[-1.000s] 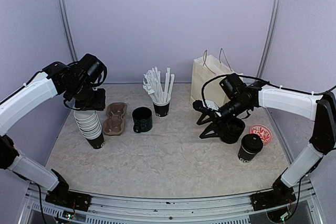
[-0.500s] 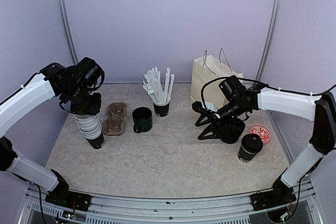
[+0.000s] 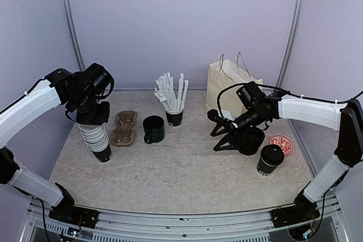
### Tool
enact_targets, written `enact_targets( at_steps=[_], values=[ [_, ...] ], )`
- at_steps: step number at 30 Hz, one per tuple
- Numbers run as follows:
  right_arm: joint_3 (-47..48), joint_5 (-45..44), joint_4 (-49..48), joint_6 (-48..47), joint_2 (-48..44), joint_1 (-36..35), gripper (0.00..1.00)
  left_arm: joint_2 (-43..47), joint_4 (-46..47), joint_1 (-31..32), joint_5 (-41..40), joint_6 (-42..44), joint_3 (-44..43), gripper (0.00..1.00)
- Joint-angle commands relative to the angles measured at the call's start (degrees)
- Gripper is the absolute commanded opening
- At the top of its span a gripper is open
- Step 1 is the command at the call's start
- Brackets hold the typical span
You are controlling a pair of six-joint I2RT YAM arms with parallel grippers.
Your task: Pack the takeout coffee
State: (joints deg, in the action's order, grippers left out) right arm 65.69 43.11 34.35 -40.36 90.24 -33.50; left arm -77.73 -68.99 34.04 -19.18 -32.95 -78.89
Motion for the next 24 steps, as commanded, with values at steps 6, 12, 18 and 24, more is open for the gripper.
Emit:
enact_targets(
  at_steps=[6,12,18,24],
  values=[
    [-0.4,0.6,-0.2,0.5,0.7,-0.8,0.69,-1.1,-2.4,-0.6,-2.1,-0.1,-1.6,0.03],
    [-0.3,0.6,0.0,0.4,1.0,-0.8,0.69,-1.7,-2.6,-0.6,-2.0,-0.2,-0.9,0.10],
    [-0.3,0.7,0.2,0.4,1.3,-0.8,0.69,-1.9,-2.6,-0.6,-2.4,-0.3,-1.3,0.17],
    [-0.3,0.6,0.1,0.2,1.4,-0.9,0.69,-1.9,-2.7,-0.6,-2.3,-0.1,-1.9,0.08]
  ],
)
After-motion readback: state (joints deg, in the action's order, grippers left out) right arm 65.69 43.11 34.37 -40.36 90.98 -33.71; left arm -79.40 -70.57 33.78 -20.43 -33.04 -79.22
